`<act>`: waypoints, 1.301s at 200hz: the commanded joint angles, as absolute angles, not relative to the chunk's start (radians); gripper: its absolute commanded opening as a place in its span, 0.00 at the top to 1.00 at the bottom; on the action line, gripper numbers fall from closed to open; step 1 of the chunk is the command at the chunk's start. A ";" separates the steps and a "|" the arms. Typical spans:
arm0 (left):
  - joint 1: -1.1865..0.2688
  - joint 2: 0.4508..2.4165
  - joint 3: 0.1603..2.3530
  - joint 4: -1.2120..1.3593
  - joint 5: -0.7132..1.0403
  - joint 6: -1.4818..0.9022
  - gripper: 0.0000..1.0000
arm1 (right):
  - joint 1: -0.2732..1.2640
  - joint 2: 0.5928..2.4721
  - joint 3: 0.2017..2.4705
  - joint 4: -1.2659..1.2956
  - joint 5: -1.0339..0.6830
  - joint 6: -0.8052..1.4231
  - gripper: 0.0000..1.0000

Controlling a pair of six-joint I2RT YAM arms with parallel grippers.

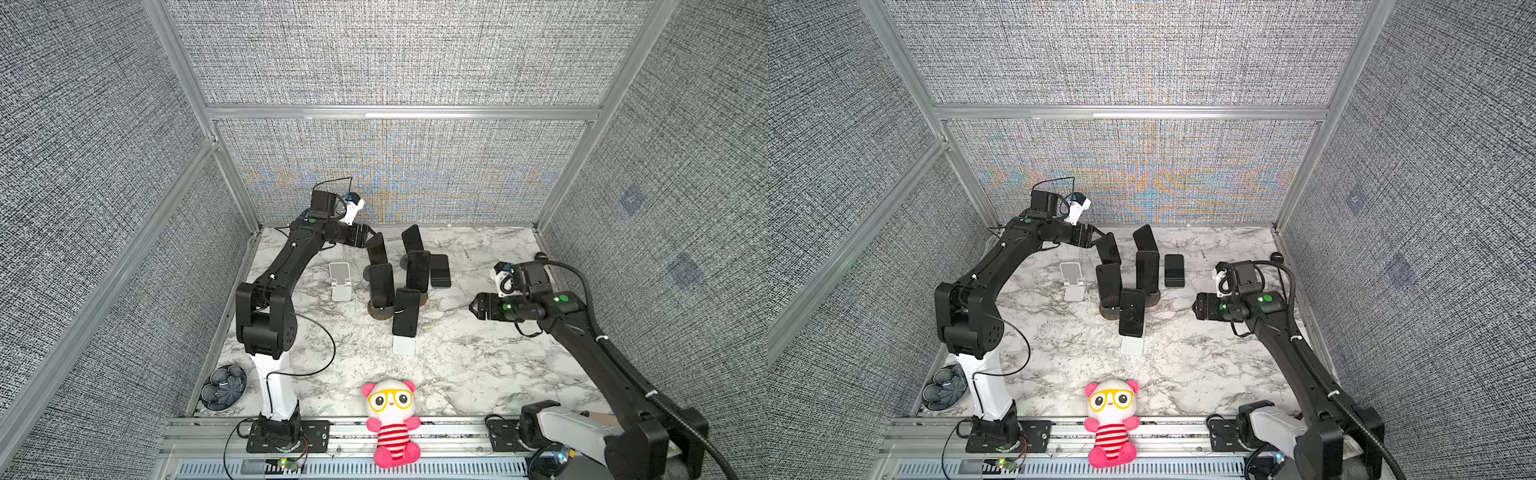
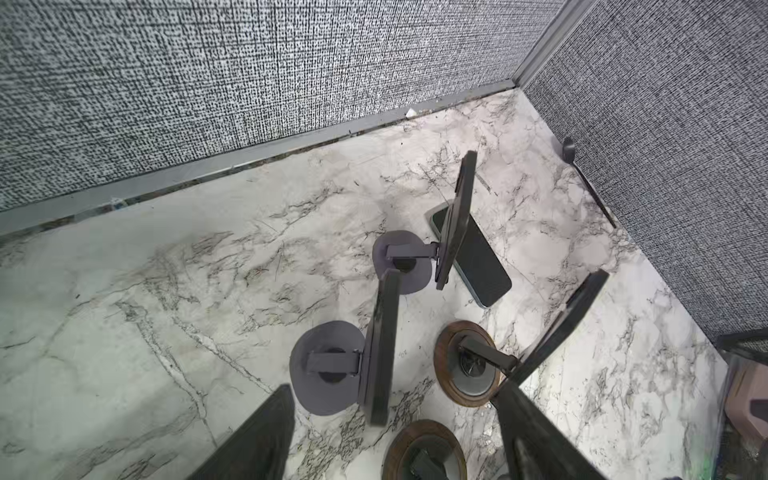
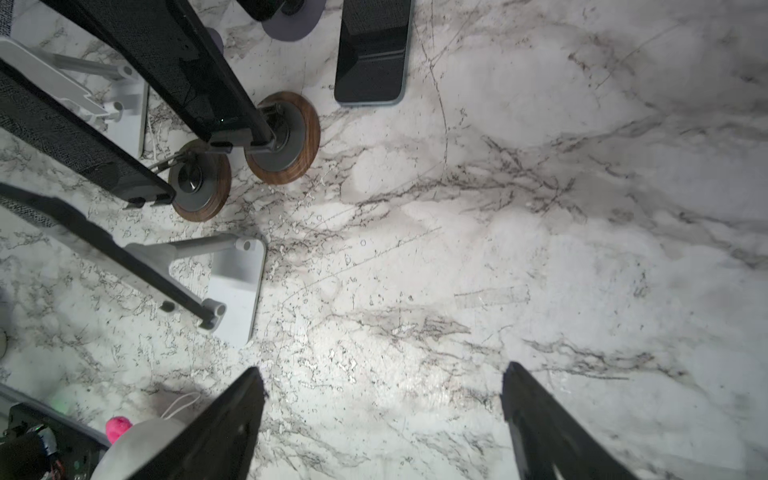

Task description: Remove the phone from the phone stand

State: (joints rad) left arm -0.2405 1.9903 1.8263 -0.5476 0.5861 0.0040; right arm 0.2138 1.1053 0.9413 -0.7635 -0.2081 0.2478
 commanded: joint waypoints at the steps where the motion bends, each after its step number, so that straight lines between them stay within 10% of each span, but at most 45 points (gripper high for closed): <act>1: -0.242 2.022 1.836 -0.551 0.600 0.019 0.20 | 0.214 1.043 0.889 -0.801 -0.260 0.280 0.16; 209: -0.259 2.053 1.828 -0.495 0.582 -0.002 0.98 | 0.216 1.023 0.866 -0.831 -0.207 0.226 0.16; 260: -0.260 2.025 1.859 -0.525 0.589 -0.001 1.00 | 0.222 1.033 0.907 -0.839 -0.216 0.196 0.16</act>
State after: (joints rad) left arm -0.2604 2.0506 1.8423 -0.5289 0.5751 -0.0074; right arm 0.2176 1.0252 0.8848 -0.8268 -0.2104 0.2241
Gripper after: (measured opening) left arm 0.092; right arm 0.836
